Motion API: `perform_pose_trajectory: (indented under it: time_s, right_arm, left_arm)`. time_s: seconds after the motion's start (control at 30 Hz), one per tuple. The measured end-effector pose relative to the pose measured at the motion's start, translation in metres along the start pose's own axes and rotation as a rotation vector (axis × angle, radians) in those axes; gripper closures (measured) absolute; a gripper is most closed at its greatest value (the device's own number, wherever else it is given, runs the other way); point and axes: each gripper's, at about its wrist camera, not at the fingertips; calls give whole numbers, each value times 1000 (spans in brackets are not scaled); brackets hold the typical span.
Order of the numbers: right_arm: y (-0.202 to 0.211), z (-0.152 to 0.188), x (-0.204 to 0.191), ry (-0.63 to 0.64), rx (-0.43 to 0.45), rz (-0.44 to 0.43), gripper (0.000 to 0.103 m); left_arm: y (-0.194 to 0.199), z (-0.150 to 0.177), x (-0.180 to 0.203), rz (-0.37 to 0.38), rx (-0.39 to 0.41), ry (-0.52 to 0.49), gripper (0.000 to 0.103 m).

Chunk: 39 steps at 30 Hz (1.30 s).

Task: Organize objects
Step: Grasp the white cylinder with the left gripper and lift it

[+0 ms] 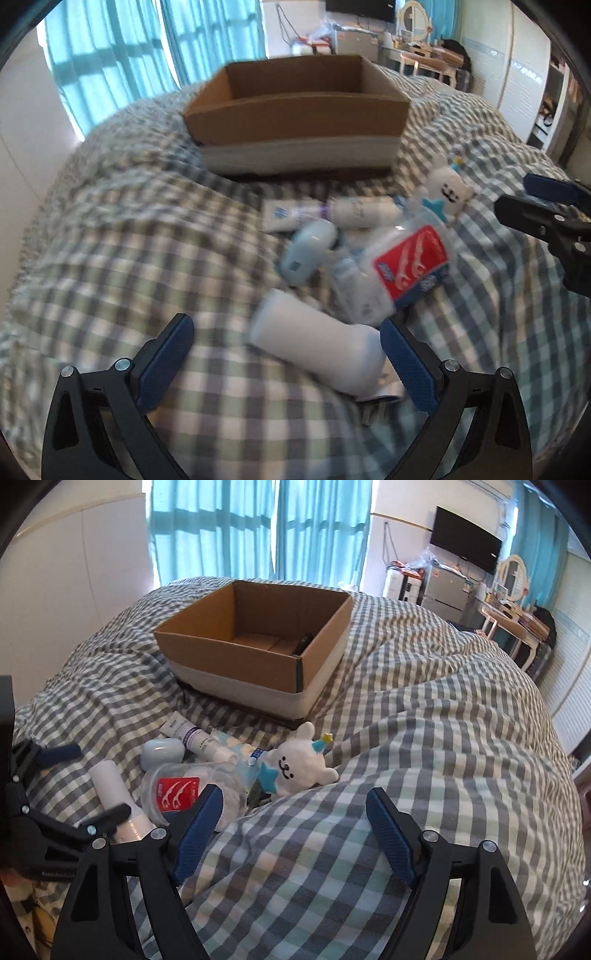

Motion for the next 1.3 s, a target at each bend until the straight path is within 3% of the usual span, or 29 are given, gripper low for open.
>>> perform_pose_trajectory:
  time_s: [0.13, 0.23, 0.3, 0.37, 0.4, 0.43, 0.73, 0.9, 1.1, 1.23, 1.3]
  right_arm:
    - [0, 2, 8, -34, 6, -23, 23]
    - [0, 4, 10, -43, 12, -31, 23]
    - [-1, 5, 9, -43, 12, -31, 23]
    - [-1, 5, 9, -43, 14, -31, 23]
    - [-1, 6, 9, -44, 15, -31, 23]
    - [-1, 6, 9, -44, 14, -30, 23]
    - [0, 7, 7, -33, 15, -11, 23]
    - [-2, -11, 7, 10, 1, -1, 23]
    - [-24, -39, -3, 185, -40, 48, 23]
    - [-47, -44, -7, 225, -107, -8, 23]
    - [-60, -44, -12, 240, -144, -33, 23]
  left_arm:
    - [-11, 0, 15, 51, -37, -31, 0]
    - [-12, -2, 18, 132, -20, 15, 0]
    - [-13, -2, 18, 123, -14, 31, 8]
    - [-12, -1, 15, 98, -11, 41, 34]
    - [-11, -1, 12, 107, -9, 55, 35]
    - [-8, -1, 10, 116, 2, 68, 49]
    - [33, -10, -15, 213, 89, 150, 64]
    - [62, -25, -25, 195, 171, 133, 67]
    - [72, -47, -29, 89, 237, 82, 69]
    - [62, -54, -28, -1, 237, 34, 69]
    - [51, -56, -28, -2, 219, 23, 70]
Point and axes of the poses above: each gripper's, at about its wrist camera, not at the fingertips, and y roughly against the way its jaws point, x to its right, z to its underside, and after that the axes turned 8 degrees about z, right-handed
